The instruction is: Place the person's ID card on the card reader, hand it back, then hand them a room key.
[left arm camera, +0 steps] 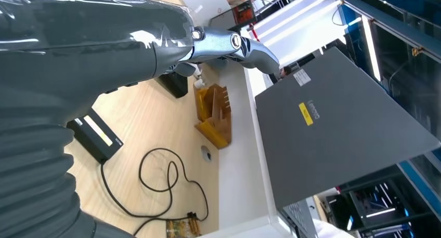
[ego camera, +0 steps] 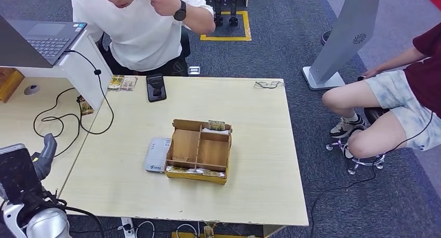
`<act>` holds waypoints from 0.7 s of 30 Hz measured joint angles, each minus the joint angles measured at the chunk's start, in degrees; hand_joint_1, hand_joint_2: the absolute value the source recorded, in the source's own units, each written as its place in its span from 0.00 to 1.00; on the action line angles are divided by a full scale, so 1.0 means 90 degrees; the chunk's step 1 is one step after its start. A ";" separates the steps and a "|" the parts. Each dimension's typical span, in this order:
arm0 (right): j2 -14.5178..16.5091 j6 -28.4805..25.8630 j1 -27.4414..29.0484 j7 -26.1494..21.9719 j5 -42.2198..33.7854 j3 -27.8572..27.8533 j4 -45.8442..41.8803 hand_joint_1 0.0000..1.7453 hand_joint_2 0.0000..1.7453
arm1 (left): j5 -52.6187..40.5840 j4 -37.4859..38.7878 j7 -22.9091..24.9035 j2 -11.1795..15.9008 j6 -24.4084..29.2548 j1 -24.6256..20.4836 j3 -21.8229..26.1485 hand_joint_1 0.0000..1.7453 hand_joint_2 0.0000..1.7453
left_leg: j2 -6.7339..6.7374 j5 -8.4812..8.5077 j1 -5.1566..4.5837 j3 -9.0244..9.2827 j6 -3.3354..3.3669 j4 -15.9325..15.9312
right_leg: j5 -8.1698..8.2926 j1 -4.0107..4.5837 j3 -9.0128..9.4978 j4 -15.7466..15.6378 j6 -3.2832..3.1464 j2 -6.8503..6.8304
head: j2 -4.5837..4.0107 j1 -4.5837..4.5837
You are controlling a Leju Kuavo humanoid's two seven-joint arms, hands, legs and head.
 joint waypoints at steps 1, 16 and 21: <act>-0.0007 -0.0004 -0.0004 -0.0004 0.0000 0.0000 0.0014 0.00 0.00 | 0.0011 -0.0024 -0.0006 -0.0001 0.0005 0.0003 0.0027 0.00 1.00 | 0.0000 0.0000 0.0000 0.0000 0.0000 0.0000 | 0.0000 0.0000 0.0000 0.0000 0.0000 0.0000 | 0.0000 -0.0001; 0.0077 0.0058 0.0019 -0.0033 0.0000 -0.0133 -0.0037 0.00 0.00 | -0.0352 -0.0179 -0.1119 0.0002 -0.0293 0.0410 -0.0628 0.00 1.00 | 0.0000 -0.0001 0.0000 0.0000 0.0000 0.0000 | 0.0000 0.0000 -0.0002 -0.0001 0.0000 0.0000 | 0.0000 -0.0001; 0.0145 0.0143 0.0060 0.0030 0.0000 -0.0183 -0.0223 0.00 0.00 | -0.0803 -0.0123 -0.0910 0.0004 -0.0539 0.0596 -0.1139 0.00 1.00 | 0.0000 -0.0001 0.0000 0.0000 0.0000 0.0000 | 0.0000 0.0000 -0.0004 -0.0001 0.0000 -0.0001 | 0.0000 -0.0001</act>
